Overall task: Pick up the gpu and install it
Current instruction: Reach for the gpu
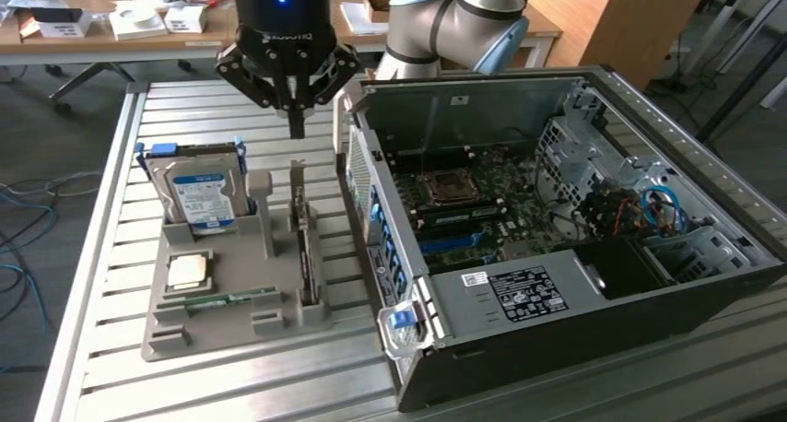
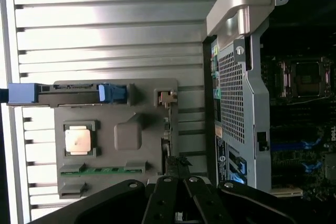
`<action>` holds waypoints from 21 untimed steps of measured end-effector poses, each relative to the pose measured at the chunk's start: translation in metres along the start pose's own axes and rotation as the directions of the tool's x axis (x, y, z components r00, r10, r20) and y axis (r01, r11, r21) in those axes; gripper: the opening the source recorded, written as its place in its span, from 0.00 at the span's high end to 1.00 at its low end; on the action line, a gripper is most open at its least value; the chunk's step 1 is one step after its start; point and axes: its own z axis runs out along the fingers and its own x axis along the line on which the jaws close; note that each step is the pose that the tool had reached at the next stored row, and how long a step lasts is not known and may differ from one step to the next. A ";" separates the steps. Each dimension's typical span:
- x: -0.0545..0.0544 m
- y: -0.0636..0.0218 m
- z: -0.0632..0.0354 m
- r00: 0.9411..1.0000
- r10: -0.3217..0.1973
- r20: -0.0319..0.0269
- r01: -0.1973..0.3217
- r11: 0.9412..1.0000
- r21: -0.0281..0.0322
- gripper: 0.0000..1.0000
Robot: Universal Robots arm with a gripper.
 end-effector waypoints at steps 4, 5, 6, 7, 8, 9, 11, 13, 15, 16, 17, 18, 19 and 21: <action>0.000 -0.0075 -0.0003 1.000 0.000 0.000 0.000 1.000 0.000 0.89; 0.000 -0.0093 -0.0004 1.000 0.000 0.000 0.000 1.000 0.000 0.89; 0.000 -0.0109 -0.0005 1.000 0.000 0.000 0.000 1.000 0.000 0.89; 0.000 -0.0126 -0.0006 1.000 0.000 0.000 0.000 1.000 0.000 0.89; 0.000 -0.0145 -0.0007 1.000 0.000 0.000 0.000 1.000 0.000 0.89; 0.000 -0.0163 -0.0007 1.000 0.000 0.000 0.000 1.000 0.000 0.89; 0.000 -0.0196 -0.0009 1.000 0.000 0.000 0.000 1.000 0.000 0.89; 0.001 -0.0226 -0.0010 1.000 0.000 0.000 0.000 1.000 0.000 0.89; 0.001 -0.0250 -0.0011 1.000 0.000 0.000 0.000 1.000 0.000 0.89; 0.001 -0.0262 -0.0012 1.000 0.000 0.000 0.000 1.000 0.000 0.89; 0.001 -0.0274 -0.0012 1.000 0.000 0.000 0.000 1.000 0.000 0.89; 0.001 -0.0285 -0.0013 1.000 0.000 0.000 0.000 1.000 0.000 0.89; 0.001 -0.0289 -0.0012 1.000 0.000 0.000 0.000 1.000 0.000 0.89; 0.001 -0.0289 -0.0013 1.000 0.000 0.000 0.000 1.000 0.000 0.89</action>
